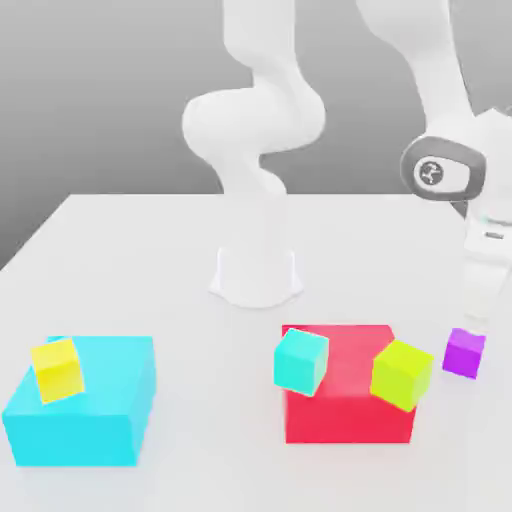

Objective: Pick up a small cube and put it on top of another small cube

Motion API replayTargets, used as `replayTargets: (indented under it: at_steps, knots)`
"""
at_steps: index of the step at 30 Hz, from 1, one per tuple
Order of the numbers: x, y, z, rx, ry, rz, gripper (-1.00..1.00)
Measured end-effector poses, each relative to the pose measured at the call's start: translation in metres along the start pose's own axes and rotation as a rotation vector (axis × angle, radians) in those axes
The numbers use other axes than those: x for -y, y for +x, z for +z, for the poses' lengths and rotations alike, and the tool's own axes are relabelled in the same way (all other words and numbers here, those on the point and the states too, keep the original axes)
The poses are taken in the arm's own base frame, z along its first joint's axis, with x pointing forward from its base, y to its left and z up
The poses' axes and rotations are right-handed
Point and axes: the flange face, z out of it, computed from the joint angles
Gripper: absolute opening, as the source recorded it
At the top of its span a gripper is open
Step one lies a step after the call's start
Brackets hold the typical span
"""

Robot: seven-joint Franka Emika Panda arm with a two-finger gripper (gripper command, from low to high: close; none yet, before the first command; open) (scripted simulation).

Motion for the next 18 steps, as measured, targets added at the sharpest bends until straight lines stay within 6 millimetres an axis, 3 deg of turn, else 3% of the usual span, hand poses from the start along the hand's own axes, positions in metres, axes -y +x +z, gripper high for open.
replayTargets:
  at_steps: [3,4,11,17,18]
  knots:
    - [0.000,-0.002,0.032,0.005,-0.001,-0.003,0.00]
    - [0.000,-0.003,0.042,0.005,-0.001,-0.004,-1.00]
    - [-0.001,-0.003,0.045,0.004,-0.002,-0.005,-1.00]
    - [-0.001,-0.002,-0.010,0.003,-0.004,-0.004,-1.00]
    - [-0.009,0.007,-0.021,0.000,-0.011,0.007,-1.00]
